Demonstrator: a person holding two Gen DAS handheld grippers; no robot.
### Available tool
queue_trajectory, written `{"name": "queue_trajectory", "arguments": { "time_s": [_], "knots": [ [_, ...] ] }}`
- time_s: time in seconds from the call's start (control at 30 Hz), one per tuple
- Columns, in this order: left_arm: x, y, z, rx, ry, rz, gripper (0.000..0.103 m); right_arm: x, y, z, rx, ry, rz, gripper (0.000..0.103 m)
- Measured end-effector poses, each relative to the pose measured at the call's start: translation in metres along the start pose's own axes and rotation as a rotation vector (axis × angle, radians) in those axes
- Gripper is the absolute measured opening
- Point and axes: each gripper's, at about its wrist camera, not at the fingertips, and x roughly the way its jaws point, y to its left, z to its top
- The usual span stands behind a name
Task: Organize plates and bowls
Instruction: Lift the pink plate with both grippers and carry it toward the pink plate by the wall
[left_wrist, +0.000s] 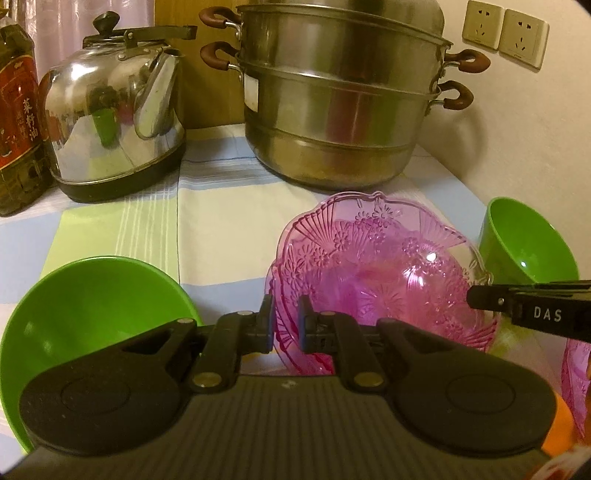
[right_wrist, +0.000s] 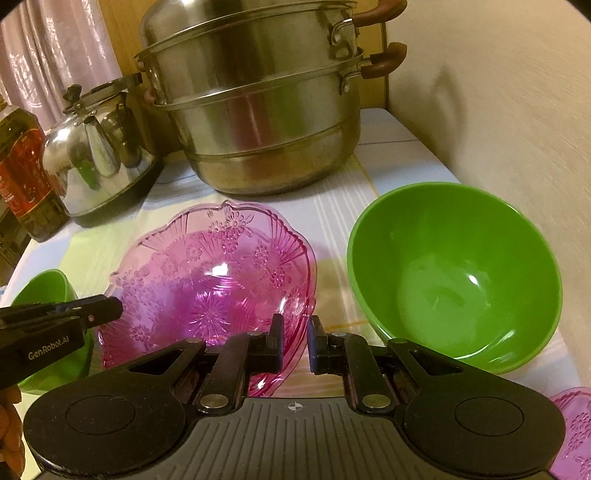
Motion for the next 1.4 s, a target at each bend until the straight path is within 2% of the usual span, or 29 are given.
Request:
{"name": "queue_trajectory", "arguments": {
  "time_s": [0.07,0.13,0.2,0.27,0.3,0.67,0.9,1.1,1.4],
  "knots": [
    [0.001,-0.001,-0.001,0.007,0.005,-0.003,0.011,0.001,0.000,-0.001,-0.004,-0.005,-0.003,0.013],
    [0.001,-0.001,-0.002,0.008,0.007,0.005,0.023,0.003,0.000,0.000,-0.004,-0.010,-0.005,0.014],
    [0.000,0.000,-0.001,0.014,-0.005,0.037,0.032,0.003,0.001,0.000,-0.004,-0.008,0.000,0.025],
    [-0.002,0.003,0.000,-0.002,-0.015,0.043,0.034,0.000,0.000,0.000,-0.003,-0.024,0.015,0.043],
    [-0.003,0.004,0.001,-0.009,-0.020,0.043,0.034,-0.001,0.001,0.000,-0.010,-0.032,0.017,0.046],
    [-0.013,0.003,0.005,-0.023,-0.062,0.037,0.034,-0.017,0.005,0.002,-0.013,-0.103,0.055,0.047],
    [-0.029,0.002,0.012,-0.057,-0.067,-0.010,0.034,-0.035,-0.001,0.003,0.016,-0.127,0.062,0.047],
    [-0.059,-0.015,0.016,-0.036,-0.085,-0.070,0.034,-0.068,-0.002,0.003,0.060,-0.156,0.037,0.047],
    [-0.114,-0.072,0.005,0.008,-0.107,-0.192,0.036,-0.158,-0.038,-0.018,0.176,-0.192,-0.092,0.047]
  ]
}}
